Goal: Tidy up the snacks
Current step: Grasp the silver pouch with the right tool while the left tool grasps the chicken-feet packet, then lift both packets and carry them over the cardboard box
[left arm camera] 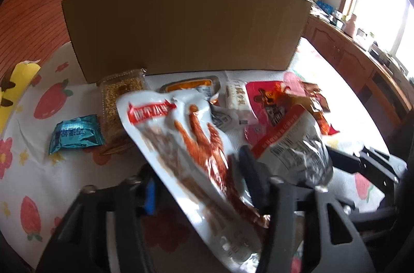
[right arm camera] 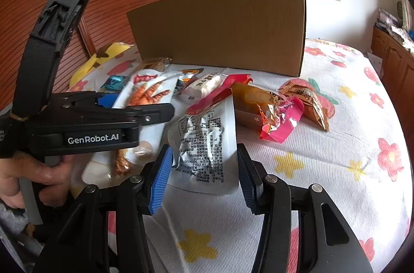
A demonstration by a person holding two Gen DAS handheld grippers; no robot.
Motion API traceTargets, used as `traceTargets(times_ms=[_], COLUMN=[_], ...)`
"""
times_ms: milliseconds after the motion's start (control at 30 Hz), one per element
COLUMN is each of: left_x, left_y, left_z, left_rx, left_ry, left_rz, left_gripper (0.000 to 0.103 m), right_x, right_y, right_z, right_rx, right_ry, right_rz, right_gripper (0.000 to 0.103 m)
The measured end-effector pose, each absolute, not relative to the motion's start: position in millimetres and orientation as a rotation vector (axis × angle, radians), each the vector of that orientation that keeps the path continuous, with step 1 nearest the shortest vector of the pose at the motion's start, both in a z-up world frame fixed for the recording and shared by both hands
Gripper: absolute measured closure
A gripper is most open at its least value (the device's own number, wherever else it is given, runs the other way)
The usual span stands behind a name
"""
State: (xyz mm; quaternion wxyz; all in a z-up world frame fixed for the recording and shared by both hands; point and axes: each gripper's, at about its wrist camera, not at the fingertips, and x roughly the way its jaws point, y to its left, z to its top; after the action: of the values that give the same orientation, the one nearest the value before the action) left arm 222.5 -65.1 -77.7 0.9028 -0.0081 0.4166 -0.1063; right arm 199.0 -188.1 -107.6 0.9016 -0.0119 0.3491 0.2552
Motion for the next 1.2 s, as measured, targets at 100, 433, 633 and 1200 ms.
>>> traceTargets(times_ms=[100, 433, 633, 1200], left_x=[218, 195, 189, 176], left_y=[-61, -45, -36, -26], left_z=[-76, -60, -56, -38], left_rx=[-0.044, -0.086, -0.109, -0.088], left_ry=[0.878, 0.82, 0.798, 0.728], left_rz=[-0.251, -0.317, -0.328, -0.333], left_gripper=[0.064, 0.084, 0.086, 0.088], right_x=[199, 201, 203, 195], right_y=[-188, -188, -190, -194], right_z=[-108, -107, -105, -82], right_rx=[-0.024, -0.022, -0.01, 0.034], right_ry=[0.723, 0.731, 0.744, 0.703], right_rz=[0.528, 0.528, 0.531, 0.534], right_gripper=[0.053, 0.053, 0.055, 0.057])
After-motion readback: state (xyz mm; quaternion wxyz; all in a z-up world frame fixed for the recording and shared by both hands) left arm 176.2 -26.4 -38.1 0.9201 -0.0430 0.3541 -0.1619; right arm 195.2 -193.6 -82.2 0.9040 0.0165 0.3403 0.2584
